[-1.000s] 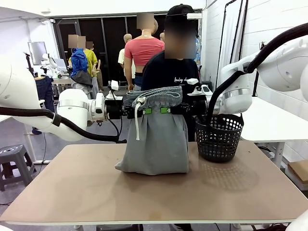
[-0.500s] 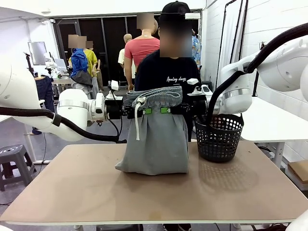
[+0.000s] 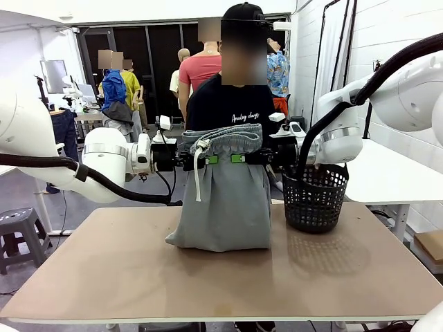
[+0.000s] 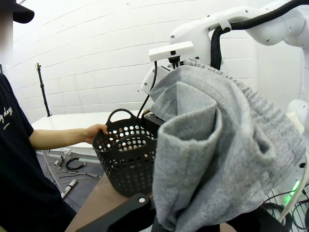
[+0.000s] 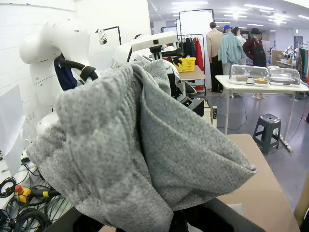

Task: Fold the training pants.
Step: Fold the Training pants in half.

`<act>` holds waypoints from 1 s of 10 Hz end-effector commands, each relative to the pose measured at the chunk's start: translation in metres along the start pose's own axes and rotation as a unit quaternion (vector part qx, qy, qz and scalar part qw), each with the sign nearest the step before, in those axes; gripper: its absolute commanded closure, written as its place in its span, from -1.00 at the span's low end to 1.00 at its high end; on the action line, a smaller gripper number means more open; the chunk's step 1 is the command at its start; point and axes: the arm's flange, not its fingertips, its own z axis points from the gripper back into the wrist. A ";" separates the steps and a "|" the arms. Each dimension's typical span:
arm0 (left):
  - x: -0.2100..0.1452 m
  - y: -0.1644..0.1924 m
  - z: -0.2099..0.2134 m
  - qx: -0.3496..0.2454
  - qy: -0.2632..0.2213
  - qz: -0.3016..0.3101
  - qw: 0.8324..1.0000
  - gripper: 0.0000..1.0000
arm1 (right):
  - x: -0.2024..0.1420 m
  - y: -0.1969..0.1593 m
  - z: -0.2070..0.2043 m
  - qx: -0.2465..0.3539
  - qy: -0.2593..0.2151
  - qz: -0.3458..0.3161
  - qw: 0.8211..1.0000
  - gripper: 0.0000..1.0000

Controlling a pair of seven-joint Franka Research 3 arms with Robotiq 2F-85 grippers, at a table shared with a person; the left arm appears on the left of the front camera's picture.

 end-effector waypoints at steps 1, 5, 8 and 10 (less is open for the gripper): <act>0.004 0.000 -0.001 0.000 -0.001 -0.003 1.000 1.00 | 0.001 0.003 0.000 0.001 -0.009 -0.002 1.000 1.00; 0.000 0.000 0.000 0.000 0.000 0.000 1.000 1.00 | 0.000 0.000 0.000 0.000 0.000 0.000 1.000 1.00; 0.011 0.020 -0.001 0.022 -0.003 -0.012 1.000 1.00 | 0.011 -0.020 -0.004 0.006 -0.005 0.001 1.000 1.00; 0.026 0.045 -0.002 0.042 0.005 -0.028 0.999 1.00 | 0.035 -0.042 -0.002 0.006 0.001 0.011 1.000 1.00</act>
